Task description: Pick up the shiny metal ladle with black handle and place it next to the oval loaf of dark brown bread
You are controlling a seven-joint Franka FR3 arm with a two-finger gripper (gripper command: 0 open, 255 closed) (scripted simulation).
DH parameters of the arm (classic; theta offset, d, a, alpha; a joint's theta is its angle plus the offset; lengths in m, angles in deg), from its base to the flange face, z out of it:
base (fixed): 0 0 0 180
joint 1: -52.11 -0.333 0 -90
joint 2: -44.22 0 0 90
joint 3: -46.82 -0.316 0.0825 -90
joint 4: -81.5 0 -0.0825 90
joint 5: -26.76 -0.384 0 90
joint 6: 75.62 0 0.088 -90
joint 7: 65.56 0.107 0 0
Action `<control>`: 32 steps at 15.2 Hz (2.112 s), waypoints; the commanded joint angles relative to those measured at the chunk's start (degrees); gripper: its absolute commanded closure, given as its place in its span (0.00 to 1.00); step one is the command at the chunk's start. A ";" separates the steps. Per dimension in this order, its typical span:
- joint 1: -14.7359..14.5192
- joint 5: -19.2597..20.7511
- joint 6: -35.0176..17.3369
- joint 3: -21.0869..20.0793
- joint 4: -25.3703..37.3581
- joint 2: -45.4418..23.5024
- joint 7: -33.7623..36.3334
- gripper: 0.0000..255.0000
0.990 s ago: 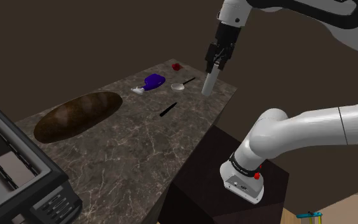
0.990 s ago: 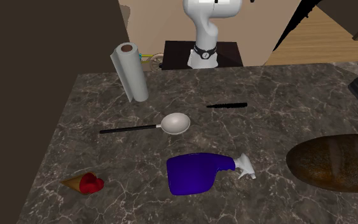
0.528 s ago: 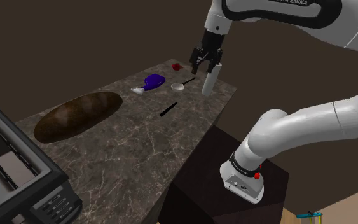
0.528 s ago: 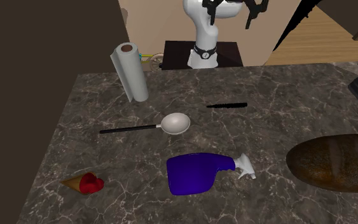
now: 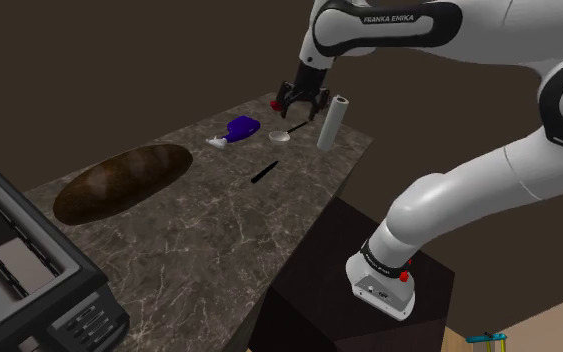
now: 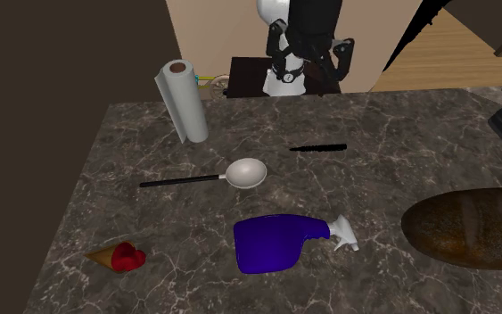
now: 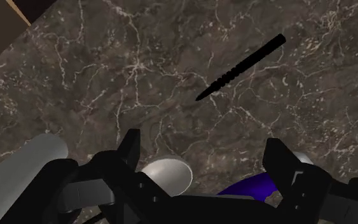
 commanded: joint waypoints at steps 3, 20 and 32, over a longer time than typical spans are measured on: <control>2.87 0.99 -6.77 -0.06 0.89 -6.24 6.74 0.00; 12.11 6.94 -26.76 4.78 10.86 -31.62 35.20 0.00; 12.51 7.05 -32.37 5.28 10.43 -36.64 36.17 0.00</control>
